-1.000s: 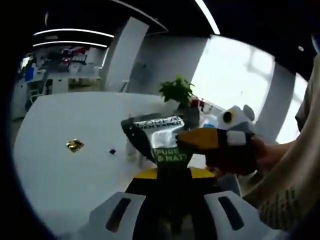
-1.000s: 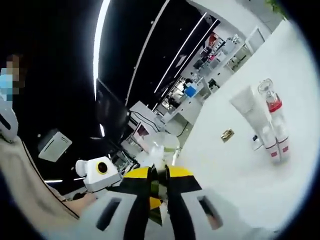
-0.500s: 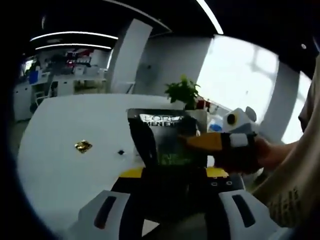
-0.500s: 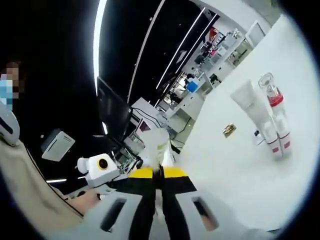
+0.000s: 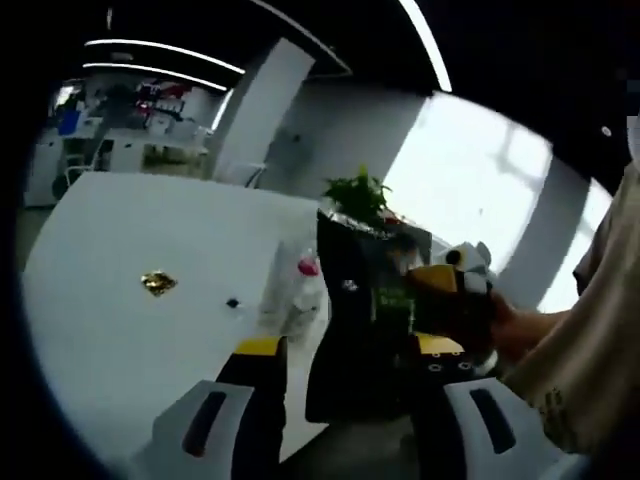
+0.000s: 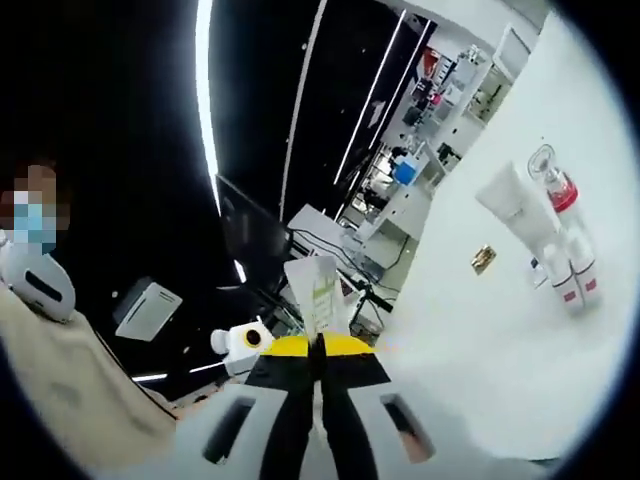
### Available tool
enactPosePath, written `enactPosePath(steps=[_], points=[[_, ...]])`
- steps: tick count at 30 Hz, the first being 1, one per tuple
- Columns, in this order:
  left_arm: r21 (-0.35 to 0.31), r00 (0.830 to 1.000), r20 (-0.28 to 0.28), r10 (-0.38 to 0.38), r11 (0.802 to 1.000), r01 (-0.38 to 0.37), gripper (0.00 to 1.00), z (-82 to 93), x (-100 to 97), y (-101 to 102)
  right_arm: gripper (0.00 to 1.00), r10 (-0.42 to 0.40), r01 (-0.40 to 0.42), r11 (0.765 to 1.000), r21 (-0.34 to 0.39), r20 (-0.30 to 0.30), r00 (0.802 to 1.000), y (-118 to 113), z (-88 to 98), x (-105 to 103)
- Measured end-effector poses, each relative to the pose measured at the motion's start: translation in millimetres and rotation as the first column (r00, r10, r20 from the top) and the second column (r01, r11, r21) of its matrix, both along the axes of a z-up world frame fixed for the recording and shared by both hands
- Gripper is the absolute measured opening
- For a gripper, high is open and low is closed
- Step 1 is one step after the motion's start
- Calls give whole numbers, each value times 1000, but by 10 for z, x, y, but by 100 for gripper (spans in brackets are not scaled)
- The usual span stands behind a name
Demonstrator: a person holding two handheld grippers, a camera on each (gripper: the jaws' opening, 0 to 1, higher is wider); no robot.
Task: Arrange the skincare products in the storage area until every visible bottle or jar stands upright without overlapping.
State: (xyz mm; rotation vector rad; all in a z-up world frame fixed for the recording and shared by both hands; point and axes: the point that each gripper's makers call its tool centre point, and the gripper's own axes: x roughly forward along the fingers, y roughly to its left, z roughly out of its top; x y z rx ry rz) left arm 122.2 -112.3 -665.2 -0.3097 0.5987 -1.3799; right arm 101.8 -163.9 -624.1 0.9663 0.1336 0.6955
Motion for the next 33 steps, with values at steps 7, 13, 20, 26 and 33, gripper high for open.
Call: enactPosePath(steps=[7,13,20,26,33], points=[[-195,975,-176,-136,976,101,38,238,-134,-13,1,62,-65,997,53,42,997,91,201,-85],[-281,925,-320,-208,953,117,17,331,-256,-2,1,50,-51,997,66,11,999,54,161,-65],[-302,917,-334,-219,946,117,0,333,-346,45,1,20,-22,999,-25,-61,998,-22,-11,4],[-374,906,-385,-173,927,18,0,444,-289,32,3,-52,52,999,-13,37,998,-66,138,112],[-448,907,-390,-157,893,-39,0,589,-262,47,12,-63,62,998,30,43,997,-17,108,71]])
